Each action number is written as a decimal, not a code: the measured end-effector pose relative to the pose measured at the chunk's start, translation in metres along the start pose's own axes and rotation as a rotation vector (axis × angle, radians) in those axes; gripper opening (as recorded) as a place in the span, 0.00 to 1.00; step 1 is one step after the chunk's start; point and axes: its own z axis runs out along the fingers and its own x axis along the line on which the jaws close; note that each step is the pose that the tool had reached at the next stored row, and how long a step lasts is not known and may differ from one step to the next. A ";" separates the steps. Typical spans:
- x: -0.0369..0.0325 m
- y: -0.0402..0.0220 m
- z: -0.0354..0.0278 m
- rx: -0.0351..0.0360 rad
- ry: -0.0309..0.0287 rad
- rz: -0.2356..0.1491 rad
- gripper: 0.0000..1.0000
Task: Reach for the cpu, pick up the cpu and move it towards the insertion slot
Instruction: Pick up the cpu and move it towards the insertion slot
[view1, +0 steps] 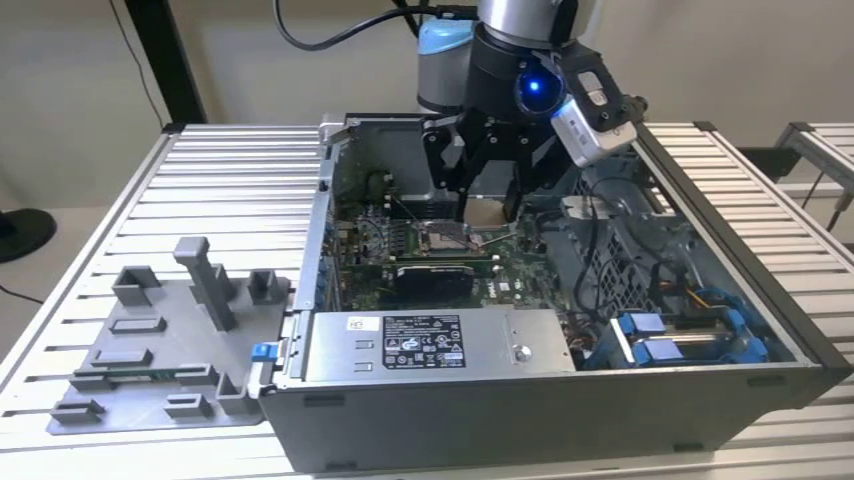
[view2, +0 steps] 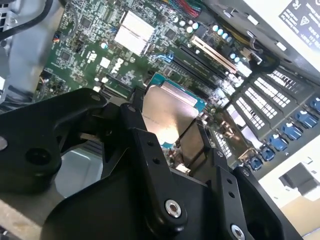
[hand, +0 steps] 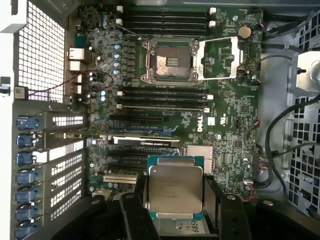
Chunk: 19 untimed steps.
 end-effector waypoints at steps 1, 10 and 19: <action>-0.0002 0.0000 0.0000 -0.0001 0.0000 0.000 0.00; -0.0015 0.0034 0.0001 -0.0001 0.0000 0.000 0.00; -0.0046 0.0166 0.0005 0.0000 0.0000 0.000 0.00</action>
